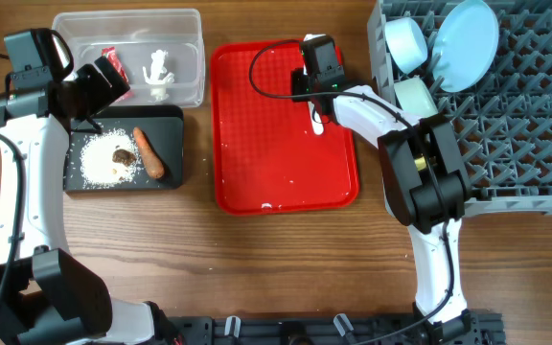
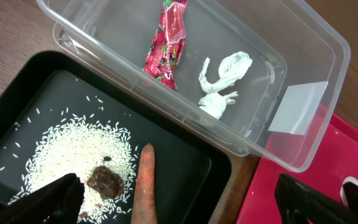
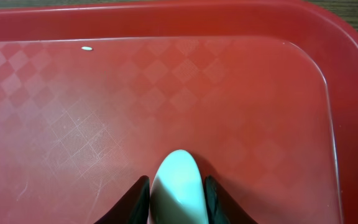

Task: Sort waste into correct bins and load items into the dishwasher rack
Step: 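Reach the right gripper to the white spoon and grasp it, then carry the white spoon with the right gripper and drop it in the rack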

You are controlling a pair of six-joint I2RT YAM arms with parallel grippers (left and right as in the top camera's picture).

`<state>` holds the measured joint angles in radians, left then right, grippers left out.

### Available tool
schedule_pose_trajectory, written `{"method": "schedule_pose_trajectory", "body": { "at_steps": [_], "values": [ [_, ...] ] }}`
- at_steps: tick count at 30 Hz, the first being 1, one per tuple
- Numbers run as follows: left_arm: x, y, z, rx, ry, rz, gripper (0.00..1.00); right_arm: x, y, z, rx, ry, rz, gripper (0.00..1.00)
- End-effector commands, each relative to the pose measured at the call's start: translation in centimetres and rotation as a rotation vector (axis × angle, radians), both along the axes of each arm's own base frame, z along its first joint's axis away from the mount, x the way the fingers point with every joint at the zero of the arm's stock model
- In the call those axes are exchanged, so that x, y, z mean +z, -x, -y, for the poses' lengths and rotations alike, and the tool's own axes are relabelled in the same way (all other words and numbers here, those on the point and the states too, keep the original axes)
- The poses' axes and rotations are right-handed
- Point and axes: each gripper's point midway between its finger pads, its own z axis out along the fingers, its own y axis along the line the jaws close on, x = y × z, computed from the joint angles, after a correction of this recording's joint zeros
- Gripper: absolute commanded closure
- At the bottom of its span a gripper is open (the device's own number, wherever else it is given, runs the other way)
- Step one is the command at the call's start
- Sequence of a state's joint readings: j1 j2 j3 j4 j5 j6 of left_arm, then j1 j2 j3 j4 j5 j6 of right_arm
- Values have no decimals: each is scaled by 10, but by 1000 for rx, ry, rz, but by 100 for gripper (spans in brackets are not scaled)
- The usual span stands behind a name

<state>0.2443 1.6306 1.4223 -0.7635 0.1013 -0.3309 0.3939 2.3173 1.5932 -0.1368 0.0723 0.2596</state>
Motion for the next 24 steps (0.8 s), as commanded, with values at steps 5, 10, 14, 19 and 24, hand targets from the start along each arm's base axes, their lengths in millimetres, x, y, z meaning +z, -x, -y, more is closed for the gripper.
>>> {"method": "schedule_pose_trajectory", "body": {
  "at_steps": [5,10,14,19,24],
  "values": [
    [5,0,-2,2,-14,10,0,-77,41,2,24,-15,-214,77],
    [5,0,-2,2,-14,10,0,-71,46,-7,59,-71,-237,96],
    [5,0,-2,2,-14,10,0,-44,41,-7,36,-109,-218,96],
    [5,0,-2,2,-14,10,0,71,41,-9,74,-175,-102,96],
    [5,0,-2,2,-14,10,0,233,84,51,-13,-195,68,96]
  ]
}}
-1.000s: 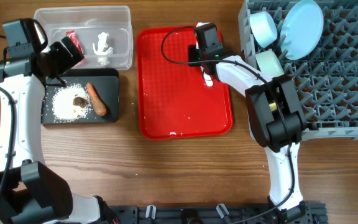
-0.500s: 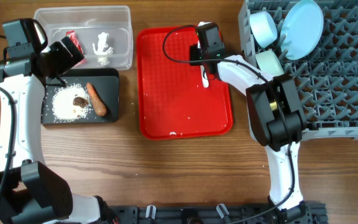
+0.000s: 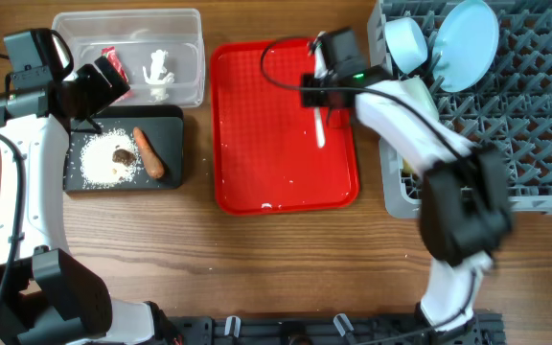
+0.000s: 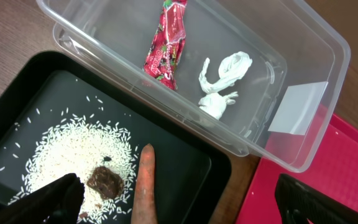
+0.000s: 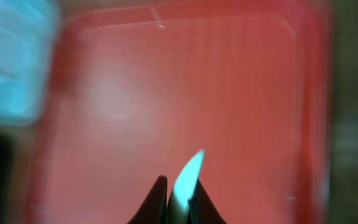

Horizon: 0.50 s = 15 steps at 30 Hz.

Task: Sort waste into correct bins and load items into the dishwasher rack
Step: 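Carry the white spoon with the right gripper and drop it in the rack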

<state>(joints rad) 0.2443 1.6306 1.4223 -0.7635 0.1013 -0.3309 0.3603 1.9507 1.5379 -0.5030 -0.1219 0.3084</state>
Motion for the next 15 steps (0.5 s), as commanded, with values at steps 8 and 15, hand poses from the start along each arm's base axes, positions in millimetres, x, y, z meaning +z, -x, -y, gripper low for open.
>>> {"method": "schedule_pose_trajectory", "body": {
  "at_steps": [8,15],
  "values": [
    [5,0,-2,2,-14,10,0,152,130,248,-901,129,9,96],
    [5,0,-2,2,-14,10,0,82,174,318,-1439,156,-78,96]
  ]
}}
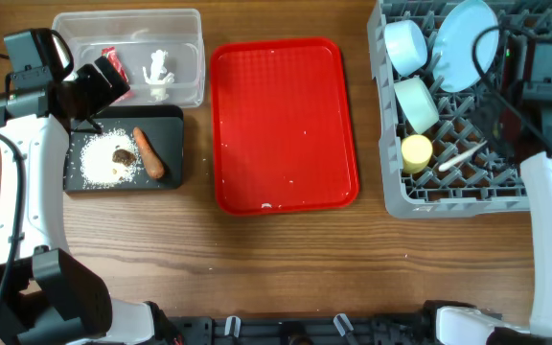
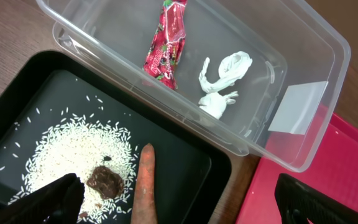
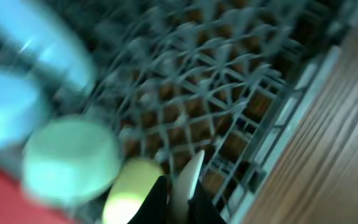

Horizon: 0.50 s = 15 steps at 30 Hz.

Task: Sort waste into correct bins and load items into the dishwasher rack
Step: 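Carry the white spoon with the right gripper and drop it in the rack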

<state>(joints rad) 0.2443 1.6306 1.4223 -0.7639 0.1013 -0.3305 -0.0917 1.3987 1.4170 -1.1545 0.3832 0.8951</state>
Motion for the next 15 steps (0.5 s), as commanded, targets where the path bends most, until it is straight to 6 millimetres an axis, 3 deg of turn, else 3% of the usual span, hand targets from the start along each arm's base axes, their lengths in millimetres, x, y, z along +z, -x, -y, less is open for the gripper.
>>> {"method": "schedule_pose_trajectory", "body": {
  "at_steps": [1,3,6,15],
  "values": [
    [6,0,-3,2,-15,14,0,-38,4,28,-230,76,45,96],
    [6,0,-3,2,-15,14,0,-63,0,35,-234,122,70,96],
    [6,0,-3,2,-15,14,0,-83,-2,42,-239,171,98,96],
    [6,0,-3,3,-15,14,0,-109,-9,73,-314,166,140,96]
  ]
}}
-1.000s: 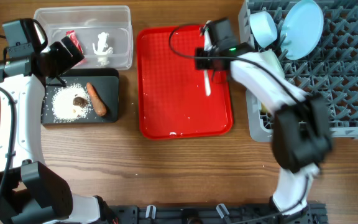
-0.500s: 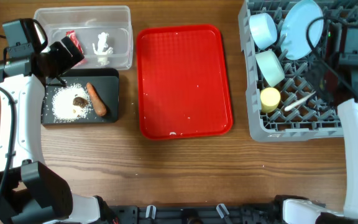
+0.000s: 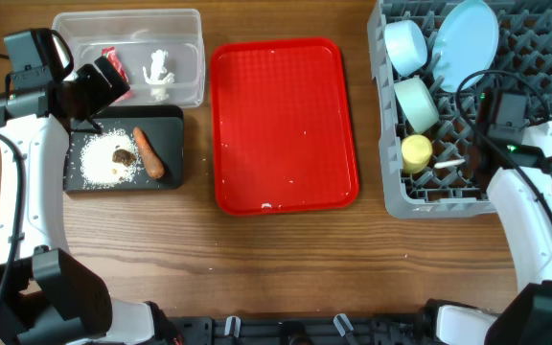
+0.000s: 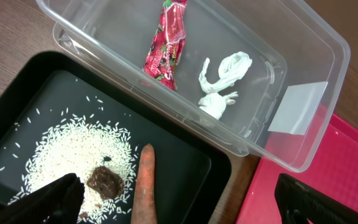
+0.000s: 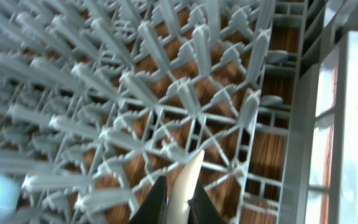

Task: Sort waste into correct bins and load items into the dishwasher rack

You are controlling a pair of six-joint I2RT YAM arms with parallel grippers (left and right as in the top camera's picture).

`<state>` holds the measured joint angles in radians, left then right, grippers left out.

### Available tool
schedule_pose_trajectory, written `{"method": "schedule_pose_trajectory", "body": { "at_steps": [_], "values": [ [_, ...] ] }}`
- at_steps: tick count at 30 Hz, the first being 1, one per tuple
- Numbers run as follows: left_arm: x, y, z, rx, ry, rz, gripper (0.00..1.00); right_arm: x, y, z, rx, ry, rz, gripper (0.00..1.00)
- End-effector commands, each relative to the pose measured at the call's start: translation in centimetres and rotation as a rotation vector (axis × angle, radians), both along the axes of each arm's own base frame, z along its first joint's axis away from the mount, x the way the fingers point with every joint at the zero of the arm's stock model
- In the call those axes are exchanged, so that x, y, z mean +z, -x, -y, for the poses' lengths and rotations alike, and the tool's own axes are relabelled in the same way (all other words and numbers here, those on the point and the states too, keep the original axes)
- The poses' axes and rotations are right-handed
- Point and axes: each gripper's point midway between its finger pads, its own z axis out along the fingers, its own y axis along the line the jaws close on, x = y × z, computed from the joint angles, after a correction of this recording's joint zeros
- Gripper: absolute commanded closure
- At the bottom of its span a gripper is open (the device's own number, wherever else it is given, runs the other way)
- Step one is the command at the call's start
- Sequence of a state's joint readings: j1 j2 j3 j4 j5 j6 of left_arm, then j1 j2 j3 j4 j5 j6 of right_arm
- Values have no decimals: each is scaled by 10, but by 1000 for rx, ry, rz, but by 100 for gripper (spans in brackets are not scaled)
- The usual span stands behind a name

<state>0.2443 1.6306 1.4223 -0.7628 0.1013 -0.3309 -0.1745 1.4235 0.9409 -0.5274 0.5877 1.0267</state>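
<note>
My right gripper [image 5: 178, 200] is shut on a white utensil [image 5: 186, 177], which points down at the grid of the grey dishwasher rack [image 5: 166, 81]. In the overhead view the utensil [image 3: 446, 165] sits just right of a yellow cup [image 3: 415, 151], in the front part of the rack [image 3: 544, 125]. My left gripper [image 4: 176, 190] is open and holds nothing. It hovers over the black tray [image 4: 185, 155] with rice, a brown lump [image 4: 104, 180] and a carrot [image 4: 143, 180], next to the clear bin [image 4: 303, 118].
The clear bin holds a red wrapper [image 4: 166, 43] and a crumpled white tissue [image 4: 222, 81]. A red tray [image 3: 286, 125] lies mid-table. The rack also carries a blue bowl [image 3: 405, 43], a blue plate [image 3: 468, 43] and a pale green cup [image 3: 415, 101].
My right gripper, still shut on the white utensil, has shifted from the rack's upper right to lower over its front grid, beside the yellow cup. The left arm has not moved.
At first my right gripper was shut on the white utensil on the red tray. Then it held the utensil over the tray's right side, then above the rack, and now close over the rack's grid. The left gripper stayed open over the black tray throughout.
</note>
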Motion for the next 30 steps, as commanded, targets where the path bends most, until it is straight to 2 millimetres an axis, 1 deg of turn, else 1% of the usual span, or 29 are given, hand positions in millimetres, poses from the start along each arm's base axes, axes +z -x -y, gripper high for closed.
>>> {"method": "schedule_pose_trajectory", "body": {
  "at_steps": [1,4,5,6,7,8,10,12,13,14,16,18,19,20,21,22,23,24,25,28,29,30],
  "values": [
    [6,0,-3,2,-15,13,0,-18,-3,13,-31,-4,-25,96],
    [6,0,-3,2,-15,13,0,-35,-11,11,-17,-38,-34,96],
    [6,0,-3,2,-15,13,0,-38,-11,11,-18,-40,-42,92],
    [6,0,-3,2,-15,13,0,-40,-10,11,-11,-38,-57,49],
    [6,0,-3,2,-15,13,0,-40,-10,11,17,-26,-80,16],
    [6,0,-3,2,-15,13,0,-38,-11,11,43,-14,-93,1],
    [6,0,-3,2,-15,13,0,-33,-12,10,86,-2,-105,1],
    [6,0,-3,2,-15,13,0,-23,-15,7,125,1,-90,0],
    [6,0,-3,2,-15,13,0,-6,-17,4,162,10,-55,0],
    [6,0,-3,2,-15,13,0,6,-19,2,188,15,-31,0],
    [6,0,-3,2,-15,13,0,46,-22,-5,263,37,34,1],
    [6,0,-3,2,-15,13,0,89,-25,-20,392,61,104,0],
    [6,0,-3,2,-15,13,0,115,-25,-34,498,73,154,0],
    [6,0,-3,2,-15,13,0,148,-23,-59,673,100,226,0],
    [6,0,-3,2,-15,13,0,169,-19,-78,790,118,281,0],
    [6,0,-3,2,-15,13,0,189,-11,-97,901,139,341,0],
    [6,0,-3,2,-15,13,0,210,4,-117,1000,159,410,0],
    [6,0,-3,2,-15,13,0,227,24,-133,1053,161,474,0],
    [6,0,-3,2,-15,13,0,240,43,-140,1066,189,516,0],
    [6,0,-3,2,-15,13,0,264,78,-147,1064,262,592,0],
    [6,0,-3,2,-15,13,0,262,89,-149,1063,269,584,0],
    [6,0,-3,2,-15,13,0,253,100,-147,1041,255,552,0]
  ]
}}
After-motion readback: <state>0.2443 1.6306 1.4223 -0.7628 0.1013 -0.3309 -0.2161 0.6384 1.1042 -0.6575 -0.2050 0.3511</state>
